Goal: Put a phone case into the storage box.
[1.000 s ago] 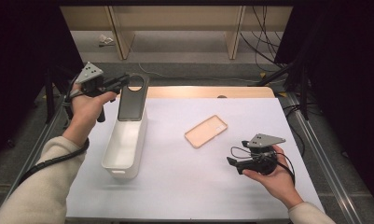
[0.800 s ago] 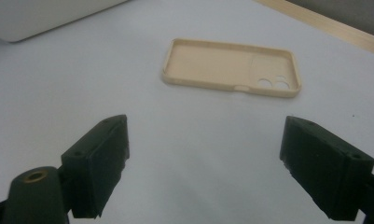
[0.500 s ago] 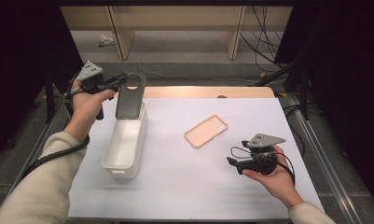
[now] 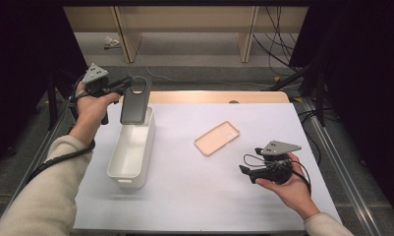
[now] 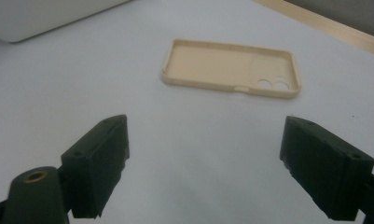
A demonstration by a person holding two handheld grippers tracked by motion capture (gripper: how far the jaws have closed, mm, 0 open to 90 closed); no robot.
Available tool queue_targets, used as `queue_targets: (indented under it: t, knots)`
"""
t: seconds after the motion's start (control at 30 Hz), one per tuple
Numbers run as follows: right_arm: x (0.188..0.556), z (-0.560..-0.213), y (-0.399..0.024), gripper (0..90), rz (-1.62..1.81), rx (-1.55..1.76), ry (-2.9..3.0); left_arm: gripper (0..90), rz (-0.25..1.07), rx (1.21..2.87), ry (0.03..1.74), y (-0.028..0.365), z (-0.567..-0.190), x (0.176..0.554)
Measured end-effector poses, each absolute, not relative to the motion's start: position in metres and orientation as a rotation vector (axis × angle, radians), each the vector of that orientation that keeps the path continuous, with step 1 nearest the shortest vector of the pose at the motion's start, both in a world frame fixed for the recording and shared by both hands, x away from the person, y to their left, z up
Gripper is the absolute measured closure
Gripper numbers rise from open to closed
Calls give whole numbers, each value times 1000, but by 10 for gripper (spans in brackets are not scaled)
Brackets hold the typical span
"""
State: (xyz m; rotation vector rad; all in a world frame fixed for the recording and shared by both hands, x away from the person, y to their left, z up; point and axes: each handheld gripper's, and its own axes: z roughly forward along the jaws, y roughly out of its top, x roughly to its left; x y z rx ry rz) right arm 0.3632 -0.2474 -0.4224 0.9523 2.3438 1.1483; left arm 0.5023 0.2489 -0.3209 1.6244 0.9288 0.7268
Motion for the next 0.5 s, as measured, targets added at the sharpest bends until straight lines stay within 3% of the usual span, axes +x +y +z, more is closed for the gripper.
queue_targets:
  t: [0.5]
  knots:
    - [364,-422,-248,165,1150,952,2346,813,715,1593,941,251,-329,512]
